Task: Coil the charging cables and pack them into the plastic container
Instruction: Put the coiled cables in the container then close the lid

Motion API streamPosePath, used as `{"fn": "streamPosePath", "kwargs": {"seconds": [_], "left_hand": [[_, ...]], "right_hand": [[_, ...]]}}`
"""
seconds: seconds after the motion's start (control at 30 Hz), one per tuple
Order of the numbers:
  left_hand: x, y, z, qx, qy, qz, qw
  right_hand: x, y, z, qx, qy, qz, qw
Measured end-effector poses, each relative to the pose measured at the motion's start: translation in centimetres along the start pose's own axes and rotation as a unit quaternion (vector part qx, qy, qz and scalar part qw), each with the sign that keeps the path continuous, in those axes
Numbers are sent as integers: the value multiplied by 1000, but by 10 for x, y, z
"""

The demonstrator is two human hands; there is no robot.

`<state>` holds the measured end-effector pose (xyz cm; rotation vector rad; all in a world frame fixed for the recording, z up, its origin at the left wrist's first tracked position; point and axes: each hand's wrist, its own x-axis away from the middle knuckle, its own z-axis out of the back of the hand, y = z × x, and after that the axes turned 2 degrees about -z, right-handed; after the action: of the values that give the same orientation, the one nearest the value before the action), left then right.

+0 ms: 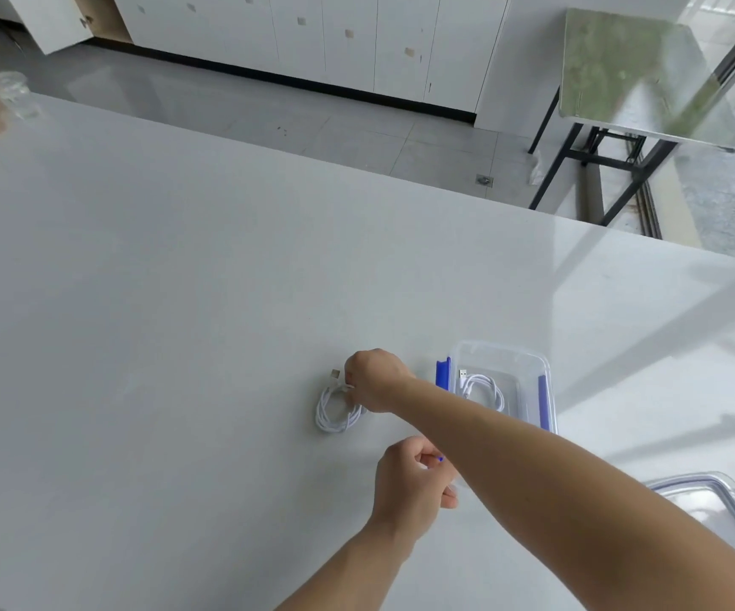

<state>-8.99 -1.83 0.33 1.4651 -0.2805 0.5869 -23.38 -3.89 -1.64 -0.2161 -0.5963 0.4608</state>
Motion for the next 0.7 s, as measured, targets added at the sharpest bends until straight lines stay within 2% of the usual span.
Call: {"fn": "streamPosePath", "kwargs": {"seconds": [0.3,0.7], "left_hand": [[-2,-5,0,4,5,-6,1000],[-3,-6,-1,13,9,-6,1000]], "right_hand": [[-2,3,2,-39,-9,-9,999],[36,20,35,-136,78,-5,988]]}}
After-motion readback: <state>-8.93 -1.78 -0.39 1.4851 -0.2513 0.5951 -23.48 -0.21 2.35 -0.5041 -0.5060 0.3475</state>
